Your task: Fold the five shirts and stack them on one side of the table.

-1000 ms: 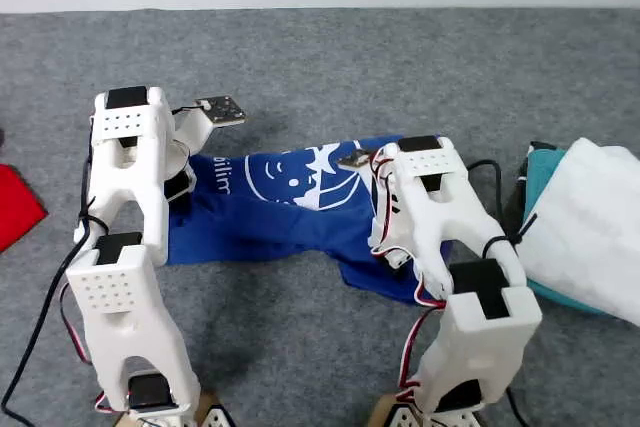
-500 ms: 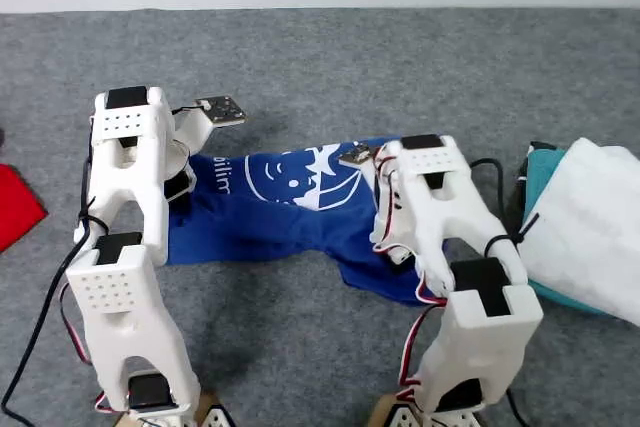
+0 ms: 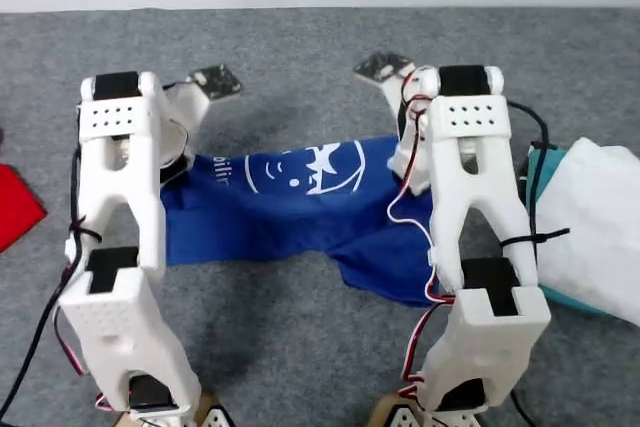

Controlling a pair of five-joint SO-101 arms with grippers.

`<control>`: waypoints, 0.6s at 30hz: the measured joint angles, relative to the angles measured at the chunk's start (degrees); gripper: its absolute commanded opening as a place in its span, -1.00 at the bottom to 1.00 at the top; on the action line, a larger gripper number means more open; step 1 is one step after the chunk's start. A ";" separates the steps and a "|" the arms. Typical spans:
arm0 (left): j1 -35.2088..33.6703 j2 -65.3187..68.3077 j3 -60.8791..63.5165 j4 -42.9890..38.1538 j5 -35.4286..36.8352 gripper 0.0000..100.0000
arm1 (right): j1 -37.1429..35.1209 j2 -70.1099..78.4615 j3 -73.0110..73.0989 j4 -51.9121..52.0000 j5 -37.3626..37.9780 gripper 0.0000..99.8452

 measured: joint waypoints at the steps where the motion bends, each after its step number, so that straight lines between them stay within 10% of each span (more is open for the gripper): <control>1: 0.00 -0.97 0.00 -0.88 0.79 -0.99 | 0.00 0.00 -0.62 -0.79 -0.09 -0.98; 18: 1.41 -10.90 2.90 2.29 -0.53 -0.99 | -2.20 -10.64 7.82 2.64 2.64 -0.98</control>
